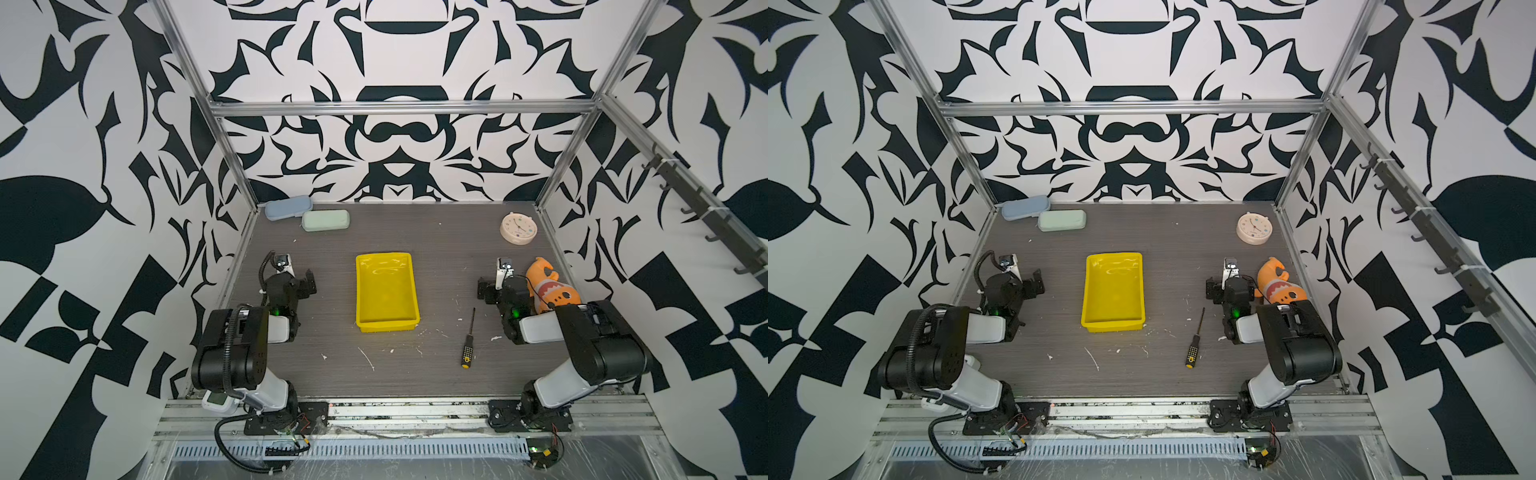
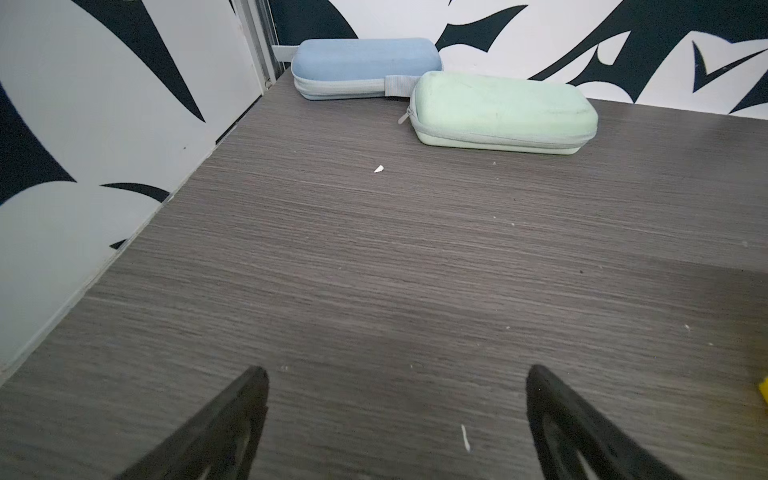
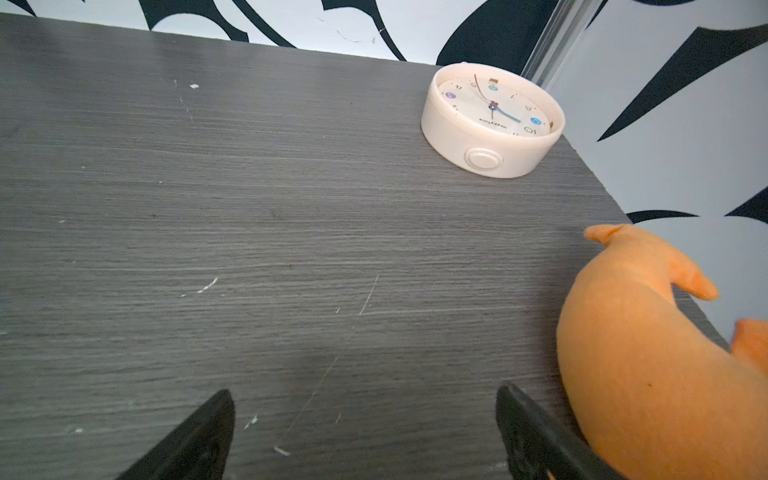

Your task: Put the screwdriver in the bin

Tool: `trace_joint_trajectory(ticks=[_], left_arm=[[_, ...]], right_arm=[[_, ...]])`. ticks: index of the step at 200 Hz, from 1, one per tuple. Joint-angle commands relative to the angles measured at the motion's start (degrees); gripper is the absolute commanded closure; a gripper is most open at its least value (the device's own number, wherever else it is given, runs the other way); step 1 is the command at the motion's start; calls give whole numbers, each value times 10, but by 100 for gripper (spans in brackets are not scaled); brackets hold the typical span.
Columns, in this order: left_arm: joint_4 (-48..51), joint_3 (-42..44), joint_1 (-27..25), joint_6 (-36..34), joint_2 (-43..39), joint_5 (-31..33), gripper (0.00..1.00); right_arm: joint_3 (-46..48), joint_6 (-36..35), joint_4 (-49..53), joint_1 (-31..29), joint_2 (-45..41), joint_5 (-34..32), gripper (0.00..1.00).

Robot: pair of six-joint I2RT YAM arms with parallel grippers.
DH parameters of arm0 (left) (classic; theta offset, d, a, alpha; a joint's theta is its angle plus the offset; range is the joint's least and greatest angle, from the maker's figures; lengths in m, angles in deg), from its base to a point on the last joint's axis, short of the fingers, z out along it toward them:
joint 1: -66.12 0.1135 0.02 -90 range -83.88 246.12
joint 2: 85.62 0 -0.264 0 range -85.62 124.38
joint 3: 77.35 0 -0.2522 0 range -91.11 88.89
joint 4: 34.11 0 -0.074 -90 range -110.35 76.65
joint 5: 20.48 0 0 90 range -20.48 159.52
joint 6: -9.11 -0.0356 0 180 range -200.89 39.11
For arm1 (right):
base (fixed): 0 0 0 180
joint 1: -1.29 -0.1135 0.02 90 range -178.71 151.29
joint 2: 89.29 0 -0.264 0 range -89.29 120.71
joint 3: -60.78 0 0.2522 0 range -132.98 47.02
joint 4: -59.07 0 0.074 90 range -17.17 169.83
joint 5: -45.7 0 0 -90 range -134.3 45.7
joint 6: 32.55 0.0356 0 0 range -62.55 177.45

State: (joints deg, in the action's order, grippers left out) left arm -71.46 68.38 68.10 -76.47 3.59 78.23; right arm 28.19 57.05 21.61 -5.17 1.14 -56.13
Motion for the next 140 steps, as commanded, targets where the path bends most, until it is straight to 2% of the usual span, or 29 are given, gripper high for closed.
trace_joint_trajectory(ticks=[1, 108, 113, 140], left_arm=[[-4, -10, 3, -2, -4, -6, 1], [-4, -10, 3, -3, -4, -5, 1], [-4, -10, 3, -2, -4, -5, 1], [-4, -10, 2, -3, -4, -6, 1]], right_arm=[[-13, -4, -11, 3, -15, 1, 0], [-11, -6, -14, 2, -17, 2, 0], [-11, -7, -14, 2, -16, 23, 0], [-10, -8, -16, 3, -17, 25, 0]])
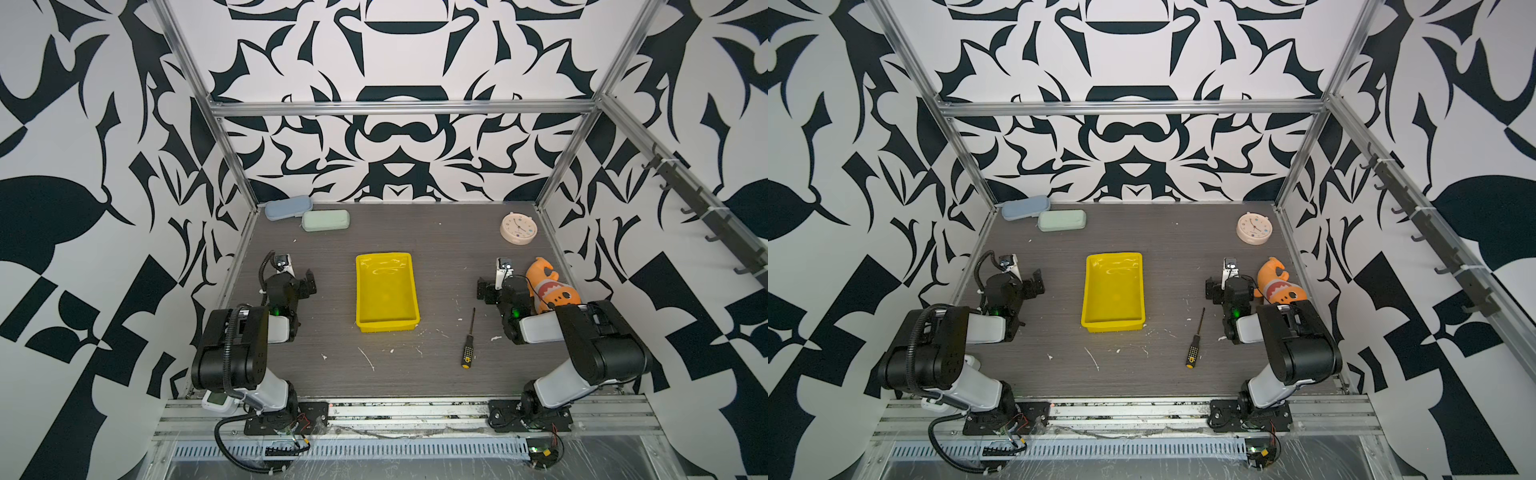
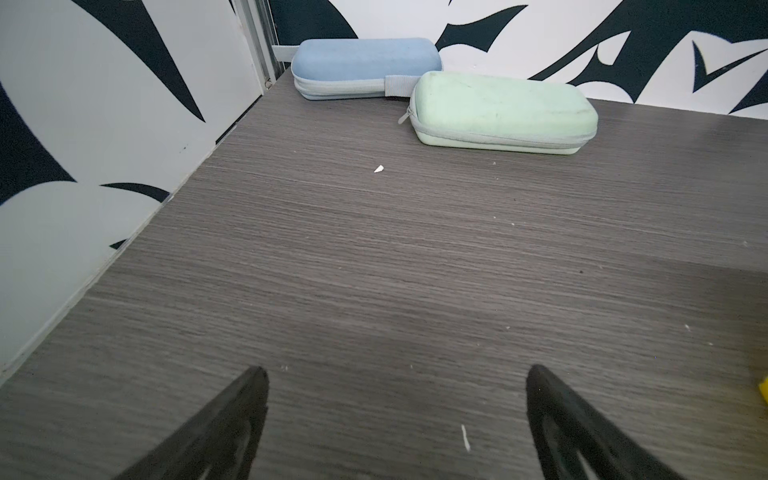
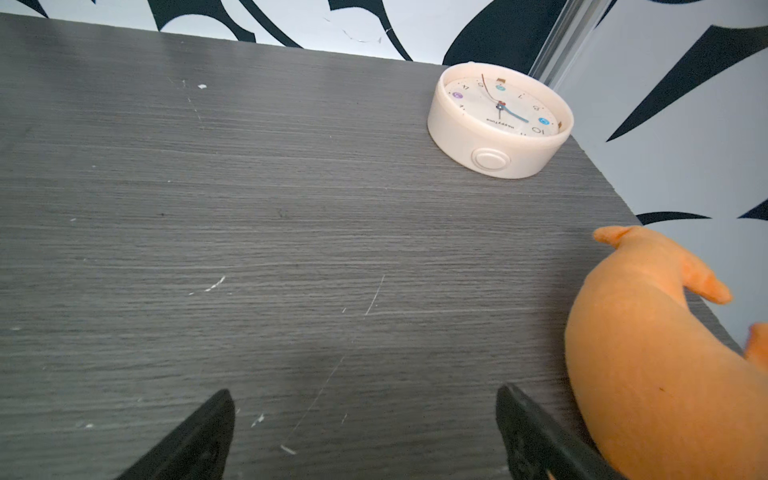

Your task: Put the screwdriver in the bin

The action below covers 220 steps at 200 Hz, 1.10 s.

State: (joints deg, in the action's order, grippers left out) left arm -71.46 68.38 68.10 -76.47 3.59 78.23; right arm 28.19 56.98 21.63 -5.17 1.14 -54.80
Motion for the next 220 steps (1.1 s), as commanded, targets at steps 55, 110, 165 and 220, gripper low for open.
trace_joint_trajectory(ticks=[55, 110, 165, 220], left_arm=[[-4, -10, 3, -3, -3, -6, 1], [-4, -11, 4, -2, -3, -6, 1], [-25, 3, 3, 0, -8, -11, 1], [-4, 36, 3, -25, -99, -96, 1]], right_arm=[[-13, -9, -12, 3, -16, 12, 0], [-11, -6, -13, 3, -16, 6, 0], [56, -14, -124, -17, -37, -28, 0], [58, -38, 36, -125, -221, -136, 0]])
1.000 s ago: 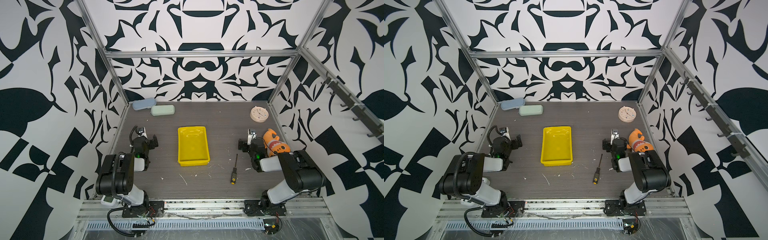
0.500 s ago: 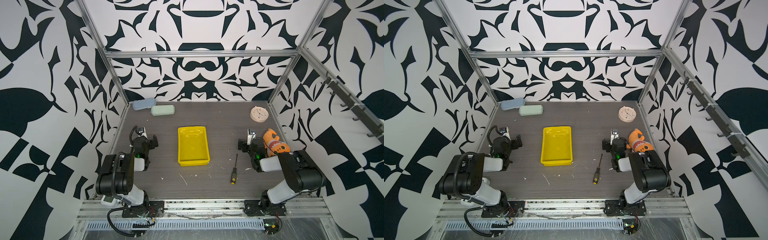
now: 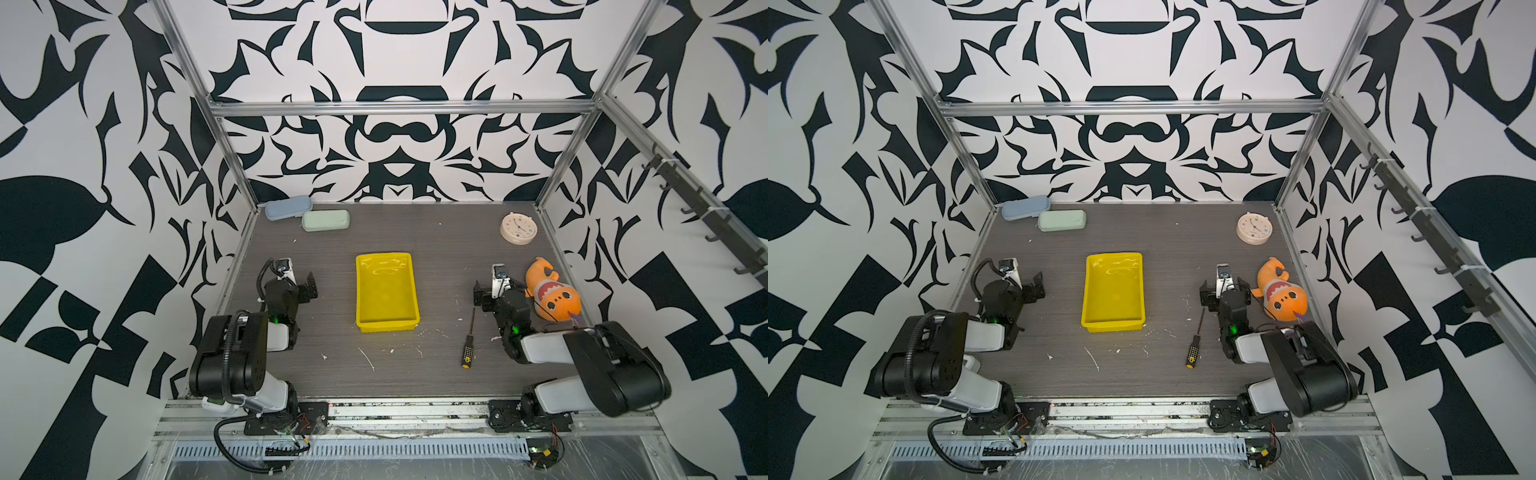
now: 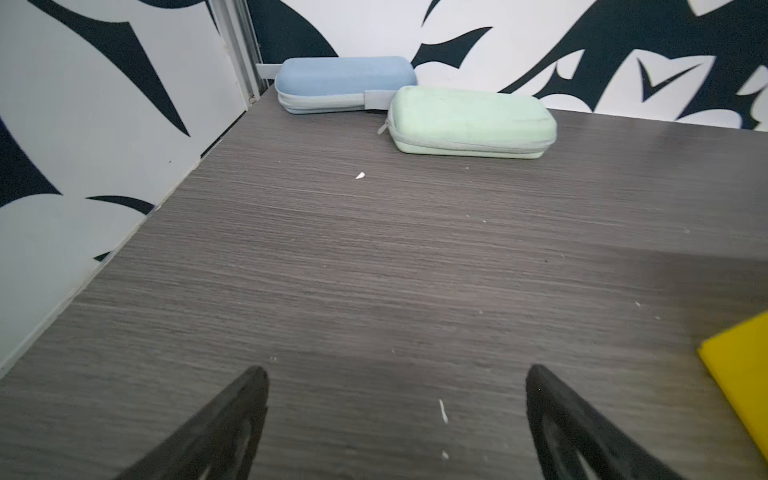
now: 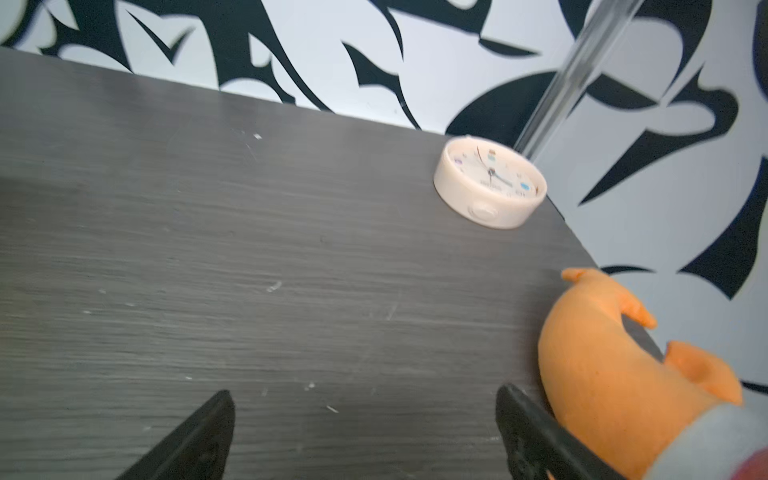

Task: Put the screwdriver in the bin
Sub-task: 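Move the right gripper over the black-and-yellow screwdriver while the left arm lifts slightly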

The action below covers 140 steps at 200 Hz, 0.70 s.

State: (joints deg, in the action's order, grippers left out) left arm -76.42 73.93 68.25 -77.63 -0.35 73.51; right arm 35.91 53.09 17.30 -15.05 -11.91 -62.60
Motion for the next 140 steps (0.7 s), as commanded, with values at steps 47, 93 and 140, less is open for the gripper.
trace_joint_trajectory(ticks=[47, 93, 140], left_arm=[[451, -208, -10, 34, -159, -93, 1], [530, -178, -65, 125, -334, -58, 1], [749, -192, -65, 294, -458, -55, 1]], right_arm=[[-84, 69, 424, -41, -412, -51, 0], [-199, 215, 667, -41, -472, -124, 0], [-265, 380, 844, -40, -437, -132, 1]])
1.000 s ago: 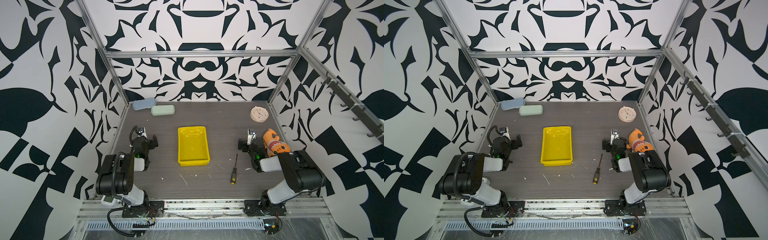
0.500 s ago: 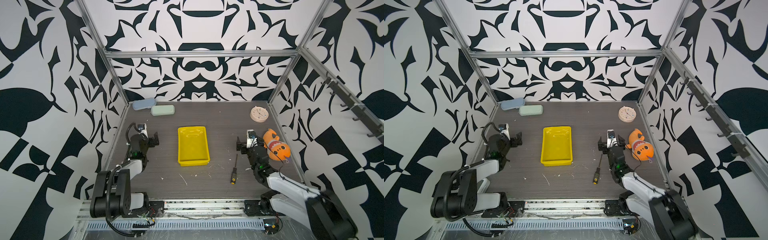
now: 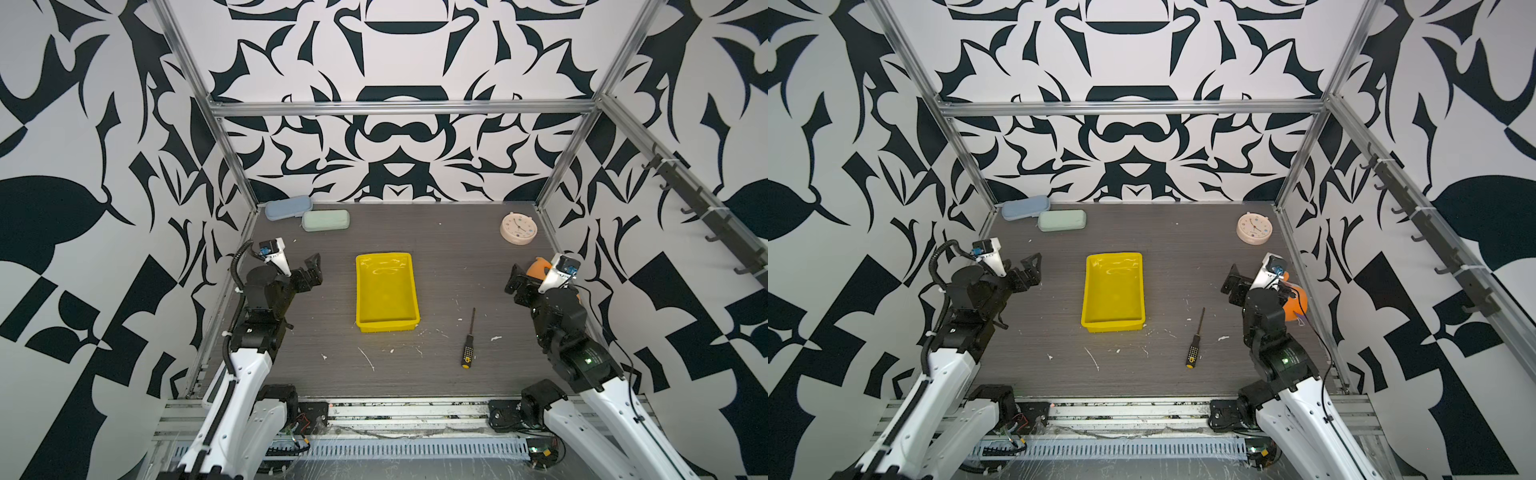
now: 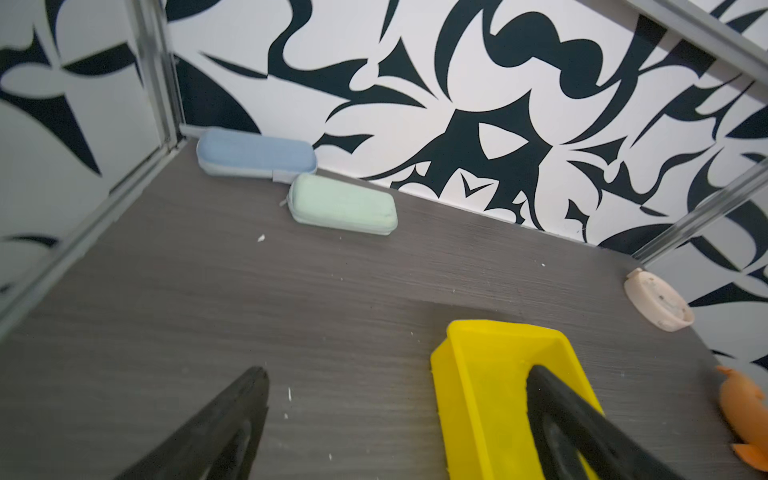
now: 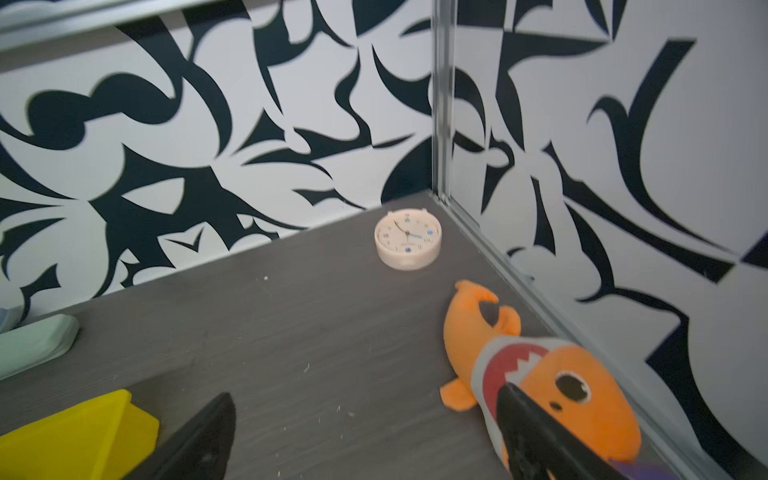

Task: Put the screwdriver in the bin
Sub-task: 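Move the right gripper over the black-and-yellow screwdriver while the left arm lifts slightly, then lower the right gripper and close it on the screwdriver handle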

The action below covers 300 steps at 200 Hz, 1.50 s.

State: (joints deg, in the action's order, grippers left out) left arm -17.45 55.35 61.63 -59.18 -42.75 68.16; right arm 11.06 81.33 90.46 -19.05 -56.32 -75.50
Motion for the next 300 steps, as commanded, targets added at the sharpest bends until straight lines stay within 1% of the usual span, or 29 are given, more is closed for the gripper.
trace_joint_trajectory(ticks=[1, 22, 34, 50, 60, 69, 76, 92, 101, 115, 124, 142, 149, 152, 156, 165, 180, 197, 211, 230, 255, 277, 300], left_arm=[[160, -5, 1, 111, -37, -2, 1], [137, 25, 1, 87, -67, -37, 1], [134, 30, 1, 84, -70, -32, 1], [142, 22, 1, 93, -52, -24, 1], [164, 14, 1, 123, -35, 9, 1], [204, 0, 1, 176, -15, 60, 1], [223, -11, 2, 192, 0, 88, 1], [226, -22, 3, 170, 31, 91, 1], [232, -23, 3, 179, 44, 96, 1], [229, -12, 2, 176, 54, 94, 1], [226, 5, 0, 179, 51, 97, 1], [213, 48, -6, 203, 23, 114, 1], [196, 70, -9, 208, 6, 113, 1], [187, 79, -11, 209, -2, 110, 1], [175, 93, -12, 210, -12, 106, 1], [151, 122, -12, 214, -34, 89, 1], [123, 146, -13, 218, -70, 47, 1], [137, 152, -13, 216, -102, 47, 1], [143, 156, -12, 212, -121, 43, 1], [143, 161, -12, 213, -131, 43, 1], [141, 156, -12, 216, -113, 52, 1], [145, 149, -12, 216, -95, 43, 1], [147, 148, -12, 216, -90, 48, 1]], right_arm=[[-16, 99, 114, 0, 7, -1, 1], [-4, 98, 104, -1, -10, 45, 0], [1, 99, 99, 0, -18, 62, 1], [-3, 106, 111, 0, -22, 91, 1], [-8, 127, 126, 0, -20, 103, 1], [-6, 184, 145, 1, -21, 98, 0], [-3, 215, 160, 1, -26, 95, 0], [19, 199, 130, 2, -47, 125, 0], [22, 200, 132, 3, -46, 128, 1], [14, 202, 144, 3, -19, 151, 0], [4, 210, 159, 3, 19, 169, 0], [-24, 236, 216, 2, 109, 181, 1], [-34, 237, 226, 2, 144, 195, 1], [-36, 237, 227, 2, 156, 220, 1], [-38, 238, 228, 1, 173, 233, 0], [-35, 248, 218, -2, 198, 257, 1], [-6, 275, 179, -12, 212, 282, 1], [34, 319, 131, -25, 214, 311, 3], [55, 350, 116, -40, 214, 311, 6], [64, 393, 127, -74, 208, 280, 13], [70, 426, 123, -113, 207, 282, 22], [83, 455, 124, -148, 213, 263, 30], [96, 469, 103, -172, 232, 266, 33]])
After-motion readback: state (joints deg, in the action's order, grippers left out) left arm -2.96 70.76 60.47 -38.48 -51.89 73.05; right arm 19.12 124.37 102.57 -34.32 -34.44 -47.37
